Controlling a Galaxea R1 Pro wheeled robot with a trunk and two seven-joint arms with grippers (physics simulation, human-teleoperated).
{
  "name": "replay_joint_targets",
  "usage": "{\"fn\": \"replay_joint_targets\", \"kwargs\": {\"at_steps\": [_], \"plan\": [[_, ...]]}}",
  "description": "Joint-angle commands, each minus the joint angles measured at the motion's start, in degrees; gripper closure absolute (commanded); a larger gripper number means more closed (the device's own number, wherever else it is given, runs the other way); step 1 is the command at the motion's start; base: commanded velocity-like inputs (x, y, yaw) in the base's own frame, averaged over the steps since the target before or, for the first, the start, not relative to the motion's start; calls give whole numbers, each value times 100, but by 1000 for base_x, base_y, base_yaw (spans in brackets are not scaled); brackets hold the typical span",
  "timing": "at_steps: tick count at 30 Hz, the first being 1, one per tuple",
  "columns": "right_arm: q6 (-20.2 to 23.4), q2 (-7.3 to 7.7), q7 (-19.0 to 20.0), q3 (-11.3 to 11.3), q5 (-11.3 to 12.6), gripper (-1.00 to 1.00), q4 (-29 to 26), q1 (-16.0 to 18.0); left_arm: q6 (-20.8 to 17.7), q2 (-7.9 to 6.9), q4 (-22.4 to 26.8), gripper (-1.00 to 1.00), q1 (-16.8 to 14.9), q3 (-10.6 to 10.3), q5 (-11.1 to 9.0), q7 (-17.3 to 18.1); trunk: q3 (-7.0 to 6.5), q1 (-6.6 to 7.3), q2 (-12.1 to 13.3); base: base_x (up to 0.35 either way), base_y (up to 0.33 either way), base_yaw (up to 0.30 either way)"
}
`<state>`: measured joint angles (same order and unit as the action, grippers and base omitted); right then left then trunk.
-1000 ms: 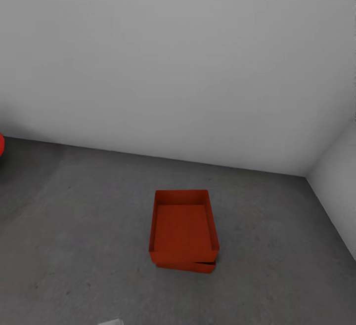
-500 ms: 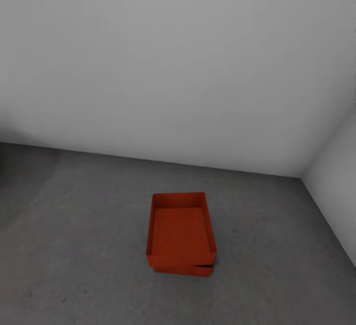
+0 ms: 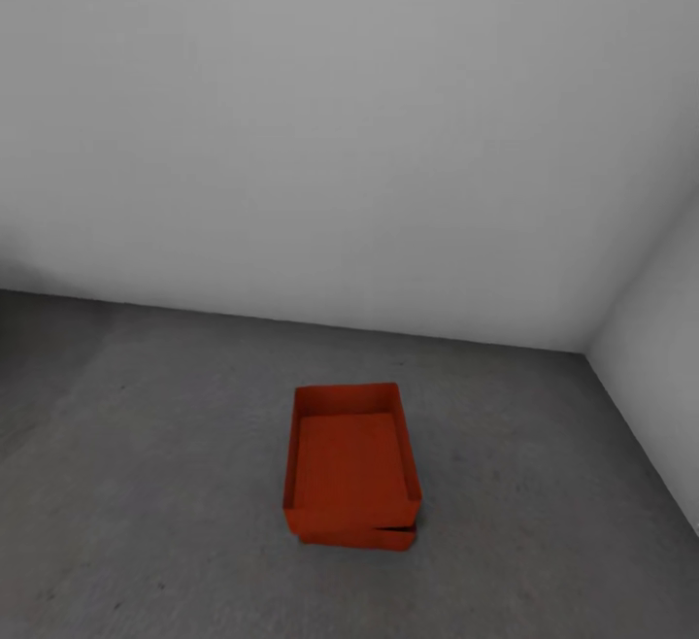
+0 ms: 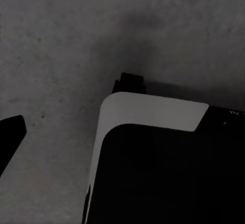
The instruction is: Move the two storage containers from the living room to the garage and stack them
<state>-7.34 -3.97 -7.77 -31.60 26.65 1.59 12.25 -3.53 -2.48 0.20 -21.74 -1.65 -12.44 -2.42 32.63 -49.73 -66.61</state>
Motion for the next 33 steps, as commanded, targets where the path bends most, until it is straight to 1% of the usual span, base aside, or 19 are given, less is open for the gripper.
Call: {"fn": "replay_joint_targets", "kwargs": {"at_steps": [1, 10, 25, 28, 33], "plan": [[-30, 1, -5, -48, 51, -100, 17, 6, -22, -1, 3, -100, -2, -18, -42, -15, 2, 0, -3, 0, 0, -11], [-30, 0, -5, -48, 34, -100, 17, 5, -34, 16, 6, -100, 3, -19, -9, -55, -27, 0, -3, 0, 0, -3], [-23, -3, 25, -48, 38, -100, 17, 5, -34, 26, 6, -100, 3, -20, 1, -56, -155, 0, -3, 0, 0, 0], [-22, 14, 50, -48, -12, -100, 17, 5, -34, 21, 6, -100, 3, -20, 1, -56, -181, 0, -3, 0, 0, 0], [-22, 18, 55, -48, -26, -100, 17, 5, -34, 24, 6, -100, 3, -20, 4, -56, -225, 0, -3, 0, 0, 0]]}}
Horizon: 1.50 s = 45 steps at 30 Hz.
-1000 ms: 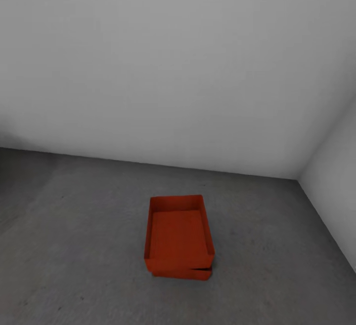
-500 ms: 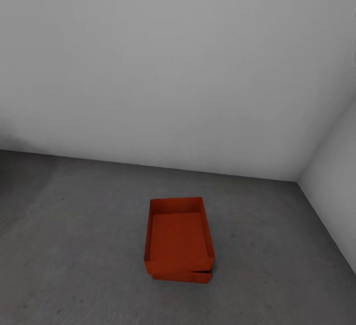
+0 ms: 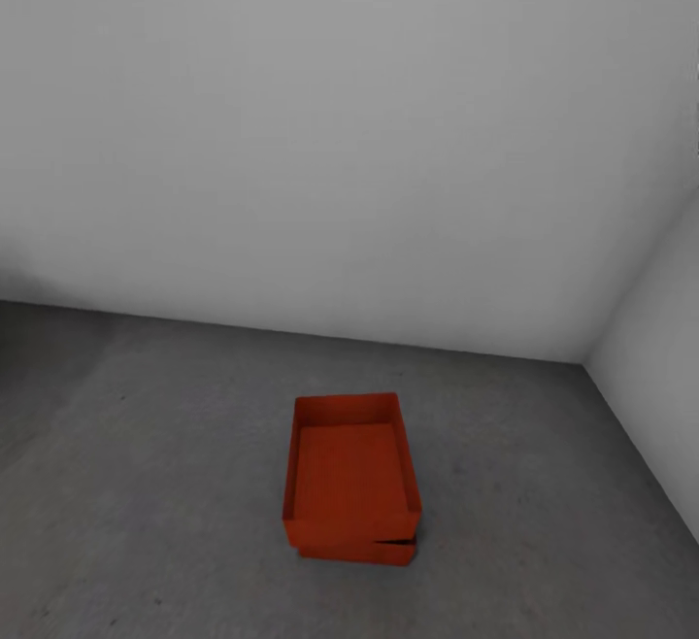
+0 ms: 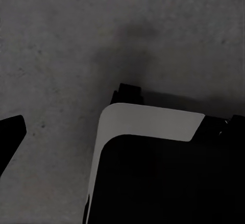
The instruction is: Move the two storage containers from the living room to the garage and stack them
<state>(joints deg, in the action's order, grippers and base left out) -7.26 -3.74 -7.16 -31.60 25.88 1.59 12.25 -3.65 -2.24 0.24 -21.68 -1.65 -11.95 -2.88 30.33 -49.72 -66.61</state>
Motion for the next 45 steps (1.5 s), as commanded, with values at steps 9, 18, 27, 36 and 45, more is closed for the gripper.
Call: {"fn": "replay_joint_targets", "kwargs": {"at_steps": [9, 18, 27, 36, 45], "plan": [[-24, -21, 2, -48, 49, -100, 17, 6, -22, 1, 3, -100, -3, -20, -44, -11, -75, 0, -3, 0, 0, 0], [-8, -30, 4, -48, 27, -100, 17, 6, -22, 1, 3, -100, -3, -20, -44, -11, -155, 0, -3, 0, 0, 0], [21, -31, 4, -48, 22, -100, 17, 6, -22, 2, 3, -100, -3, -20, -44, -11, -234, 0, -3, 0, 0, 0], [21, -33, 4, -48, 17, -100, 20, -43, -22, 0, 3, -100, -3, -20, -44, -11, -314, 0, -3, 0, 0, 0], [15, -31, 4, -48, 17, -100, 17, -72, -22, 3, 3, -100, -3, -20, -44, -11, -394, 0, -3, 0, 0, 0]]}}
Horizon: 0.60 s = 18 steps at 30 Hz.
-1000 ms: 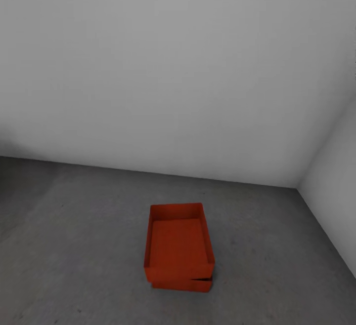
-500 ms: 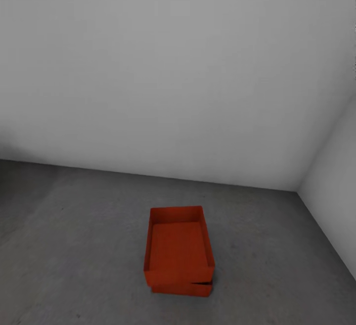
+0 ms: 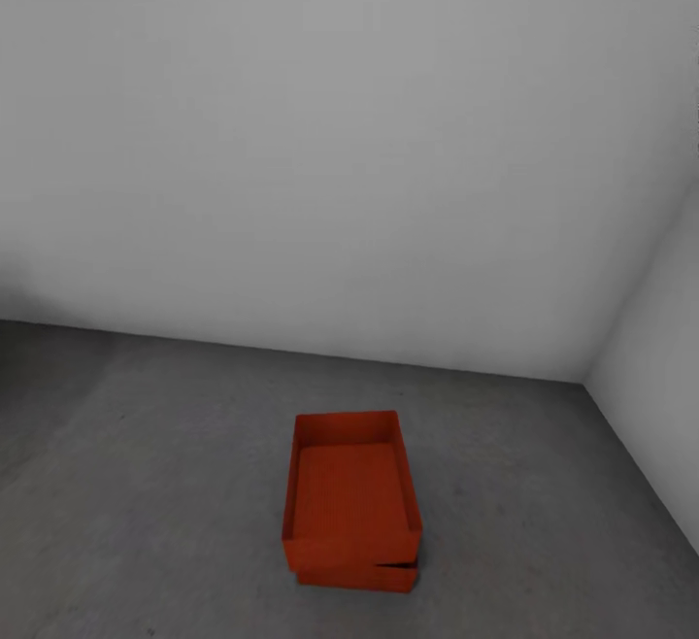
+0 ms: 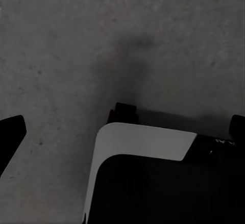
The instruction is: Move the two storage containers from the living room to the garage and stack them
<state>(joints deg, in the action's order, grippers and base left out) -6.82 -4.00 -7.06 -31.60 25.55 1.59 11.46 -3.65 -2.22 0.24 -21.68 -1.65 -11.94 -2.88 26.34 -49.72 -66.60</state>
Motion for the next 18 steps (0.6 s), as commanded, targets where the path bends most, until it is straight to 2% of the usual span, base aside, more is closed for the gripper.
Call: {"fn": "replay_joint_targets", "kwargs": {"at_steps": [1, 18], "plan": [[-30, -5, -6, -48, 52, -100, 17, 6, -22, 0, 3, -100, -3, -20, -45, -11, -4, 0, -3, 0, 0, 0], [-13, 4, -6, -48, 56, -100, 23, 5, -22, -1, 3, -100, -3, -20, -45, -11, -154, 0, -3, 0, 0, 0]]}}
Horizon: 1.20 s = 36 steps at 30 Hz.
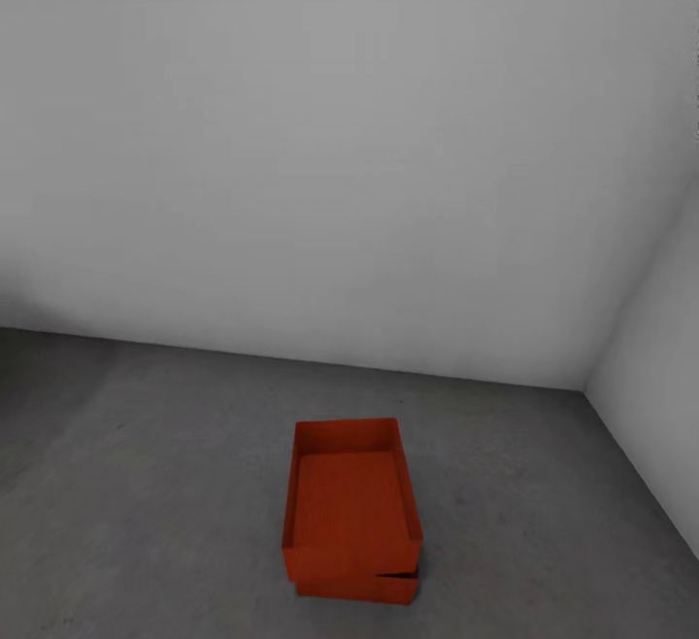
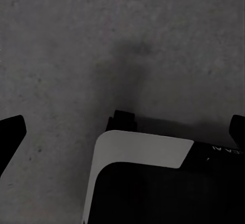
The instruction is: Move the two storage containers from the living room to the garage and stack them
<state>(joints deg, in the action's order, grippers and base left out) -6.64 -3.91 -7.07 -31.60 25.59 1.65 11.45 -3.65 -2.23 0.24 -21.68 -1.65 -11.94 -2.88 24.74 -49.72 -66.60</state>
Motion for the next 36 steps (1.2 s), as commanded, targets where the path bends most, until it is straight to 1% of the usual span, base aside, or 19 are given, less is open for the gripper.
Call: {"fn": "replay_joint_targets", "kwargs": {"at_steps": [1, 36], "plan": [[-30, -5, -5, -48, 51, -100, 17, 5, -22, 1, 3, -100, -3, -20, -45, -11, -3, 0, -3, 0, 0, 0], [-30, -8, -5, -48, 51, -100, 17, 2, -22, 1, 3, -100, -3, -20, -45, -11, -313, 0, -3, 0, 0, 0]]}}
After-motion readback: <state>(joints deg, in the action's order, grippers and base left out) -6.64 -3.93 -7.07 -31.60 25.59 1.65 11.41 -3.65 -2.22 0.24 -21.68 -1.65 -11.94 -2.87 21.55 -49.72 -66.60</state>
